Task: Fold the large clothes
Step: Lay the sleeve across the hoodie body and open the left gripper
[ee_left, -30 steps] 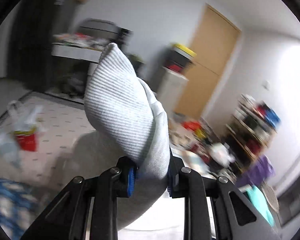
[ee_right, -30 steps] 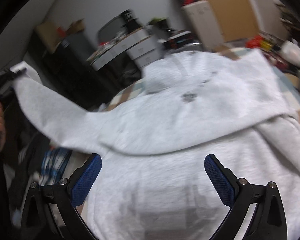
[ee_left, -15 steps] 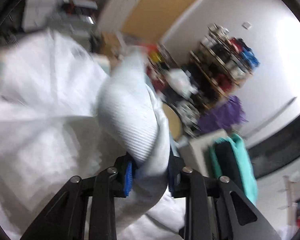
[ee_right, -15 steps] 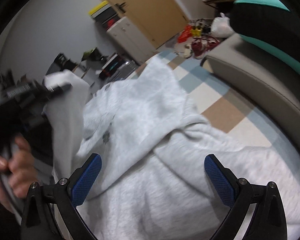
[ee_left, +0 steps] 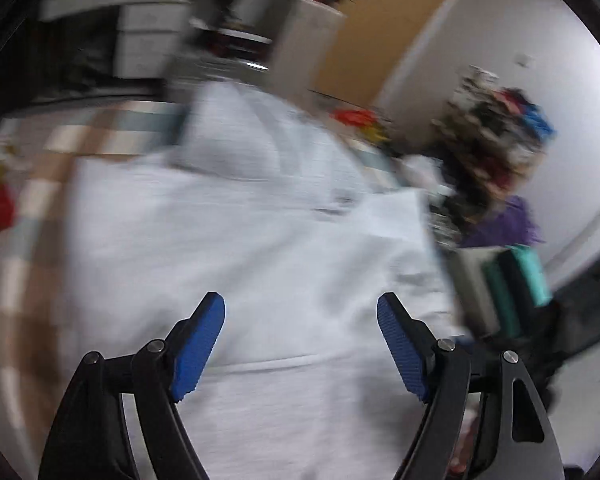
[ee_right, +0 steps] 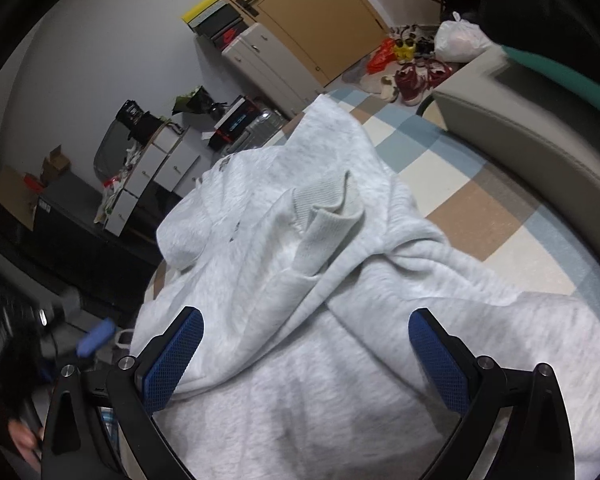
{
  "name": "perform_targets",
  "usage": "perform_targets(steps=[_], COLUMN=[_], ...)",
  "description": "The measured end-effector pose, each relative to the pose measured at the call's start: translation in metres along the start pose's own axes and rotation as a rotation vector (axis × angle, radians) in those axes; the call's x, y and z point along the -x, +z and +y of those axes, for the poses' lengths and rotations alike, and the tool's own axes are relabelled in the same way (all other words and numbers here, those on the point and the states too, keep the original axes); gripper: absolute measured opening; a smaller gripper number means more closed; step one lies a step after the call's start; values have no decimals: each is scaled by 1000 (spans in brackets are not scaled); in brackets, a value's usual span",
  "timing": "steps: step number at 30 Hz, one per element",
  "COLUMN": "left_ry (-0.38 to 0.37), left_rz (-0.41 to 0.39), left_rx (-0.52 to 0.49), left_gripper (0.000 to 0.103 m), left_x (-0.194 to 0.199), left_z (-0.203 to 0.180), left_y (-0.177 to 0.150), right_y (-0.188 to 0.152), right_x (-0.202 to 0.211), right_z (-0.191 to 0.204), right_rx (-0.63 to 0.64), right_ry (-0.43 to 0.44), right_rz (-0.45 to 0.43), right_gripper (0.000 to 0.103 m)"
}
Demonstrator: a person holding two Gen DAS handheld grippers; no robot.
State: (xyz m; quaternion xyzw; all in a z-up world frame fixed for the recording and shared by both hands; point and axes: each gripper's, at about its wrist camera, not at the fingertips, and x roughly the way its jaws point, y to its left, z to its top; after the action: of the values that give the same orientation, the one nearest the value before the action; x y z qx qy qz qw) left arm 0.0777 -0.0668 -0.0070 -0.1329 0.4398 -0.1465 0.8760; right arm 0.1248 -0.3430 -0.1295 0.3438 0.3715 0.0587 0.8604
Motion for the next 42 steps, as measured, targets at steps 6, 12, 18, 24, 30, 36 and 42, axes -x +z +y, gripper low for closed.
perform_targets(steps=[6, 12, 18, 24, 30, 36, 42], left_ry=[82, 136, 186, 208, 233, 104, 133], left_rz=[20, -10, 5, 16, 28, -93, -28], left_rx=[143, 52, 2, -16, -27, -12, -21], left_gripper=[75, 75, 75, 75, 75, 75, 75], left_x=[-15, -5, -10, -16, -21, 18, -23], left_z=[61, 44, 36, 61, 65, 64, 51], left_y=[-34, -45, -58, -38, -36, -22, -4], right_y=[46, 87, 83, 94, 124, 108, 108], right_x=[-26, -94, -121, -104, -120, -148, -90], right_z=[22, 30, 51, 92, 80, 48, 73], right_rx=[129, 290, 456, 593, 559, 574, 529], right_ry=[-132, -302, -365, -376, -508, -566, -492], right_rz=[30, 191, 209, 72, 60, 190, 3], right_gripper=[103, 85, 18, 11, 11, 17, 70])
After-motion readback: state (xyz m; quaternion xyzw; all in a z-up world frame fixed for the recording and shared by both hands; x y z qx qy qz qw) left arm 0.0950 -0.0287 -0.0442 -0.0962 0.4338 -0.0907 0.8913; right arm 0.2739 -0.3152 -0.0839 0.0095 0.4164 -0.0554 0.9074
